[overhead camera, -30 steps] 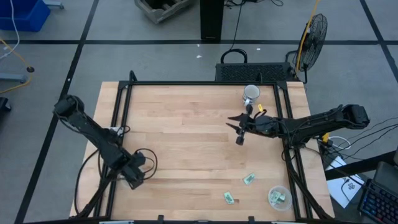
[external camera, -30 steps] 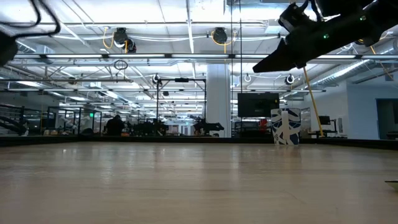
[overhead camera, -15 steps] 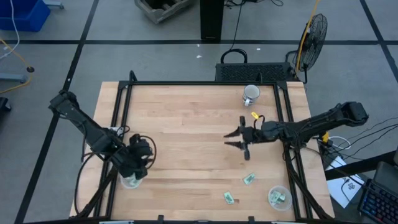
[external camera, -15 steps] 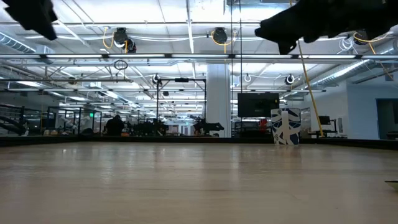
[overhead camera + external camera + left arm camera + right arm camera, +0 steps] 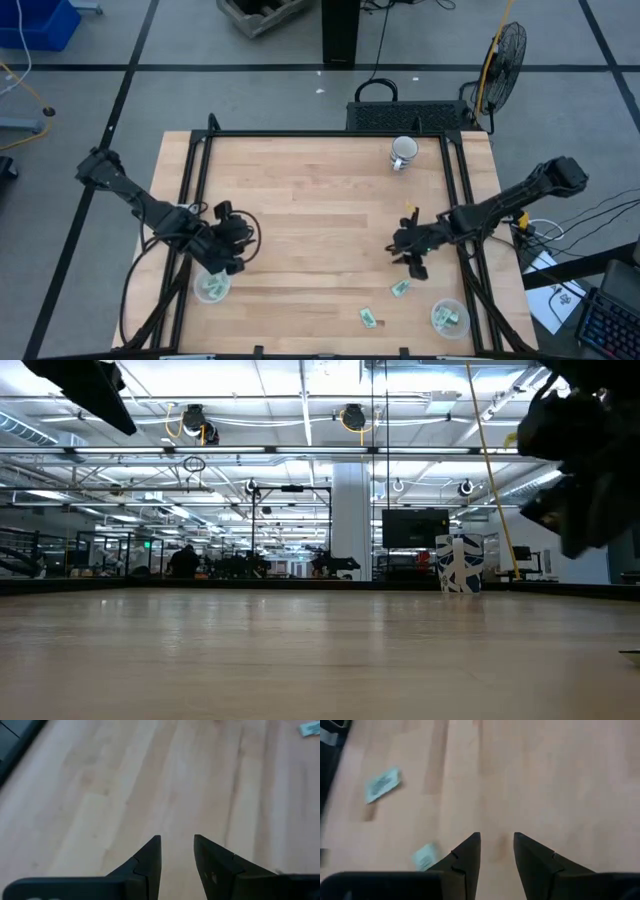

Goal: Pick and place Stevia / Truvia into bins
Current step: Put the stevia packet into the bottom transparent container

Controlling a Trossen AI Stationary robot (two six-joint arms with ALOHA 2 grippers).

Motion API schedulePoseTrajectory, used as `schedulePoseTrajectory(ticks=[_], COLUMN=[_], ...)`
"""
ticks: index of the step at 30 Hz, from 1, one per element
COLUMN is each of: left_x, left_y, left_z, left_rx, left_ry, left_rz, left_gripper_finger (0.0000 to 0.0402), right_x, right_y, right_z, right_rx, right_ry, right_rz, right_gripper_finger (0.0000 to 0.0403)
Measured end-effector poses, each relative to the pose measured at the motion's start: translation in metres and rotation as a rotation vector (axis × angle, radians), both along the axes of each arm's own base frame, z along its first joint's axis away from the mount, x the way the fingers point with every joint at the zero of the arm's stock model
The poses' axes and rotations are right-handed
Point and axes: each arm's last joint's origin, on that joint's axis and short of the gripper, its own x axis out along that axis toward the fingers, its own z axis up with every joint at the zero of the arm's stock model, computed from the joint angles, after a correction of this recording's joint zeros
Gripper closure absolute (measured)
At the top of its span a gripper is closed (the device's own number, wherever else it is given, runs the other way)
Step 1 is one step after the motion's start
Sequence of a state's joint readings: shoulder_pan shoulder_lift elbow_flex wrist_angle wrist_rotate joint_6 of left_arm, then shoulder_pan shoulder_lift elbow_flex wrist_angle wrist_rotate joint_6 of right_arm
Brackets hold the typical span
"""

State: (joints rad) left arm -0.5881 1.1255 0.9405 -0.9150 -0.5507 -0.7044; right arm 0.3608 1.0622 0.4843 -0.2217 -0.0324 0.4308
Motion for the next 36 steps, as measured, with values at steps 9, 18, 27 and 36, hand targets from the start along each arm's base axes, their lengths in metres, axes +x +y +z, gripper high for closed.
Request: schedulePoseTrajectory(ticks=[9, 18, 27, 36], left_x=[0.010, 0.015, 0.016, 0.016], left_y=[0.020, 0.033, 0.035, 0.035], left_z=[0.000, 0.000, 0.000, 0.000], left_rx=[0.062, 0.096, 0.078, 0.067], left_ry=[0.024, 0.041, 0.053, 0.049], left_rz=[0.033, 0.061, 0.056, 0.069], left_gripper_finger=[0.0279, 0.0279, 0.0279, 0.0279], right_x=[-0.008, -0.018, -0.016, -0.009], right_y=[0.017, 0.016, 0.015, 0.018], right_z=[0.001, -0.005, -0.006, -0.022], right_rx=[0.434, 0.560, 0.545, 0.532], right_ry=[0.263, 0.519, 0.503, 0.579], right_rz=[-0.115, -0.372, -0.436, -0.481], right_gripper_finger=[0.0291, 0.0291, 0.0291, 0.0291])
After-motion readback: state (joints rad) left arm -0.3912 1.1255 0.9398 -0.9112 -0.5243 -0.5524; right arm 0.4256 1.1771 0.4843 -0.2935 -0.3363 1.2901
